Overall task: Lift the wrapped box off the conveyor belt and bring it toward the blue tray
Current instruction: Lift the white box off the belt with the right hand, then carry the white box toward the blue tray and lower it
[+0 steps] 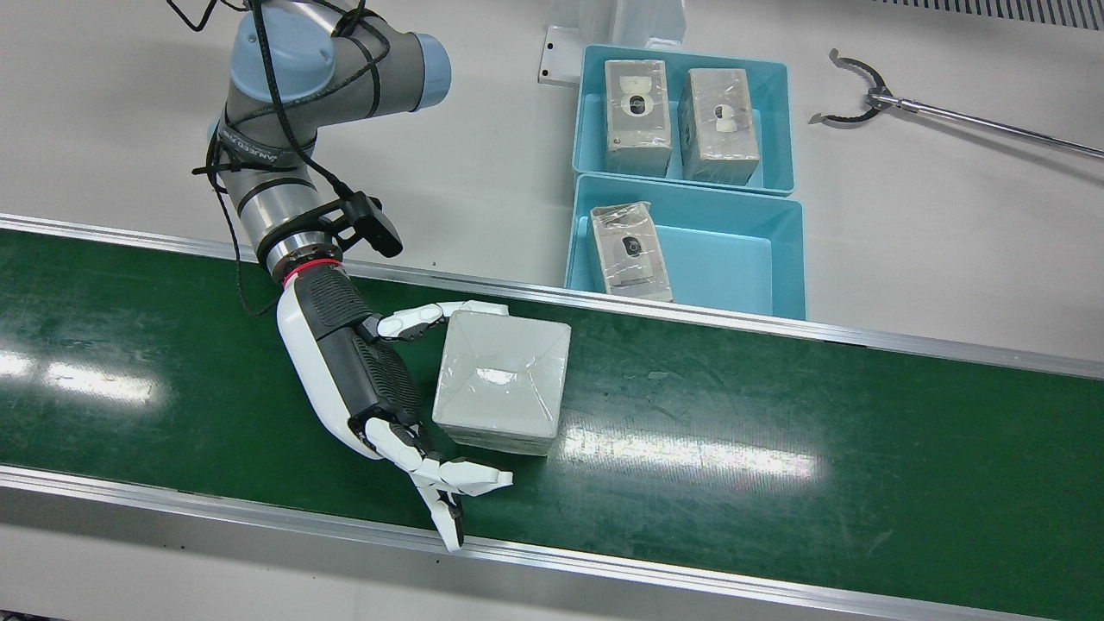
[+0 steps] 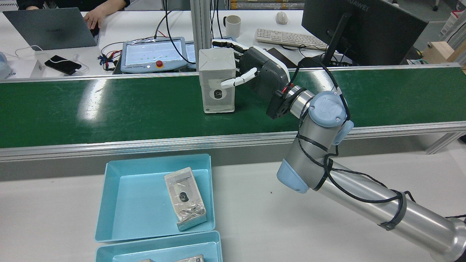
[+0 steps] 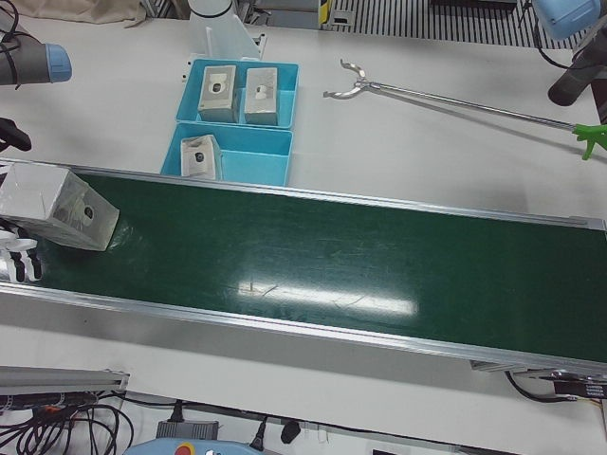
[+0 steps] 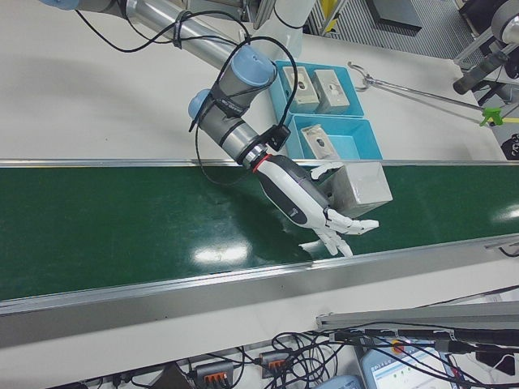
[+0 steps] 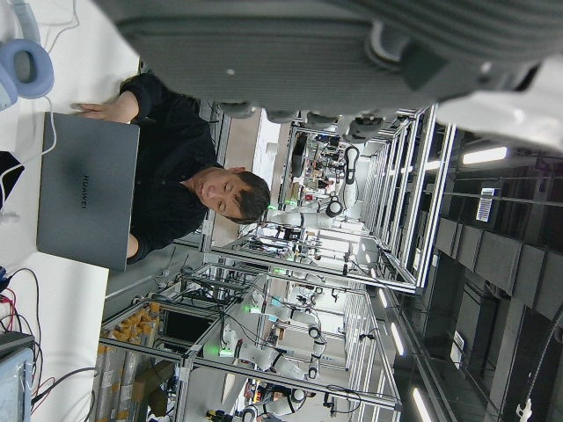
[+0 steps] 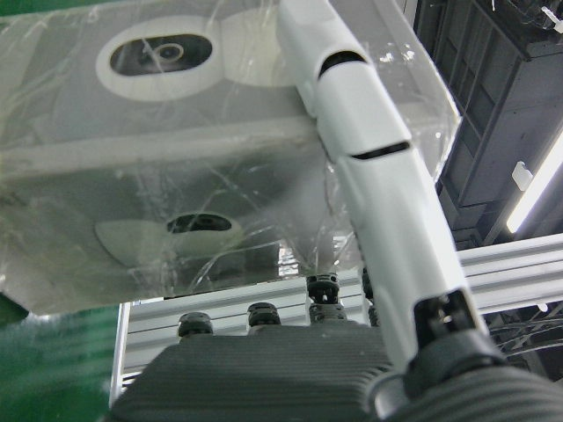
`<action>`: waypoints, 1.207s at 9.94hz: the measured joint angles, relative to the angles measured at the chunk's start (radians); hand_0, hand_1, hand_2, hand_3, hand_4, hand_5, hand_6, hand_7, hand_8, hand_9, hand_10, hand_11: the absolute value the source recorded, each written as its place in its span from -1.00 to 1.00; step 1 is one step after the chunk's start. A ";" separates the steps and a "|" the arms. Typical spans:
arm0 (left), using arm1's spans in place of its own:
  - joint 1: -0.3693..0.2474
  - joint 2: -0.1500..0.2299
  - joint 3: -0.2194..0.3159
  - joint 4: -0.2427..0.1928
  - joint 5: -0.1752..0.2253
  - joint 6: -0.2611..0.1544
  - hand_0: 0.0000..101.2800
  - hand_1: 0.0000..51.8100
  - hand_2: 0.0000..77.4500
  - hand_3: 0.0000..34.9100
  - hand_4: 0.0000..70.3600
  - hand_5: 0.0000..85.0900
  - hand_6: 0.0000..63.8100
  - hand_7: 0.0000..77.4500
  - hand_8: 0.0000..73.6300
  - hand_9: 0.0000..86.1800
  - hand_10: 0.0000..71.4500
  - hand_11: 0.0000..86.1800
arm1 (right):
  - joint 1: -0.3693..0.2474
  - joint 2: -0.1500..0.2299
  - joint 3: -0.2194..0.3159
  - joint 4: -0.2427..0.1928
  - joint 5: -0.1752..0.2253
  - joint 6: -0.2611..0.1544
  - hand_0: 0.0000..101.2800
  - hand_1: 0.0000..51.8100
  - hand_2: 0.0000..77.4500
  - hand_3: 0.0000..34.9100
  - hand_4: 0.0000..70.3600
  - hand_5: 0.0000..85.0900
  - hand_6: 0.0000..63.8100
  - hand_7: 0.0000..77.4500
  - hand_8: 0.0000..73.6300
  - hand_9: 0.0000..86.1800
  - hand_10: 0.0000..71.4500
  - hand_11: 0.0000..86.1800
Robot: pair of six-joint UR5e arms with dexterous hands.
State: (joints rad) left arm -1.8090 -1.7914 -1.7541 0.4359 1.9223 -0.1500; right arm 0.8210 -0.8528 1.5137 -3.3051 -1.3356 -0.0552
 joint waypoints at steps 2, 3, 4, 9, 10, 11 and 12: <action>0.000 0.000 0.000 0.000 0.000 0.000 -1.00 -1.00 -0.99 -1.00 -1.00 -0.97 -1.00 -0.99 -0.99 -0.99 -0.98 -1.00 | -0.012 0.016 -0.009 -0.013 0.000 -0.007 0.13 -0.09 -0.61 -0.12 -0.52 -0.54 -0.74 -0.37 -1.00 -0.92 -1.00 -0.95; 0.000 0.000 0.000 0.000 0.000 0.000 -1.00 -1.00 -0.99 -1.00 -1.00 -0.97 -0.98 -0.99 -0.99 -0.99 -0.98 -1.00 | -0.017 0.026 -0.011 -0.026 0.001 -0.009 0.19 -0.12 -0.48 -0.33 -0.35 -0.40 -0.61 -0.17 -0.97 -0.84 -0.86 -0.82; 0.000 0.000 0.000 0.000 0.000 0.000 -1.00 -1.00 -0.97 -1.00 -1.00 -0.97 -1.00 -0.99 -0.99 -0.99 -0.98 -1.00 | -0.019 0.033 -0.012 -0.034 0.001 -0.009 0.19 -0.24 -0.39 -0.55 -0.24 -0.28 -0.50 -0.06 -0.88 -0.76 -0.86 -0.76; 0.000 0.000 0.000 0.000 0.000 0.000 -1.00 -1.00 -0.97 -1.00 -1.00 -0.97 -1.00 -0.99 -0.99 -0.99 -0.98 -1.00 | -0.019 0.034 0.085 -0.091 -0.001 -0.009 0.20 -0.66 -0.28 -0.94 0.16 0.19 -0.01 0.49 0.11 0.00 -0.13 -0.03; 0.000 0.000 0.000 0.000 0.000 0.000 -1.00 -1.00 -0.97 -1.00 -1.00 -0.97 -1.00 -0.99 -0.99 -0.99 -0.98 -1.00 | -0.018 0.027 0.130 -0.113 -0.001 -0.011 0.20 -0.66 -0.28 -0.94 0.16 0.19 -0.01 0.49 0.11 0.00 -0.13 -0.03; 0.000 0.000 0.000 0.000 0.000 0.000 -1.00 -1.00 -0.97 -1.00 -1.00 -0.97 -1.00 -0.99 -0.99 -0.99 -0.98 -1.00 | -0.018 0.018 0.172 -0.128 -0.002 -0.013 0.11 -0.66 -0.28 -0.92 0.26 0.37 0.40 0.96 0.27 0.16 0.07 0.11; 0.000 0.000 0.000 0.000 0.000 0.000 -1.00 -1.00 -0.97 -1.00 -1.00 -0.97 -1.00 -0.99 -0.99 -0.99 -0.98 -1.00 | -0.021 0.010 0.213 -0.141 -0.002 -0.019 0.03 -0.92 -0.34 -0.92 0.24 0.40 0.83 0.85 0.36 0.43 0.21 0.25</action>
State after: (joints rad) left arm -1.8089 -1.7914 -1.7542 0.4360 1.9223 -0.1500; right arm 0.8004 -0.8427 1.7265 -3.4457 -1.3375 -0.0739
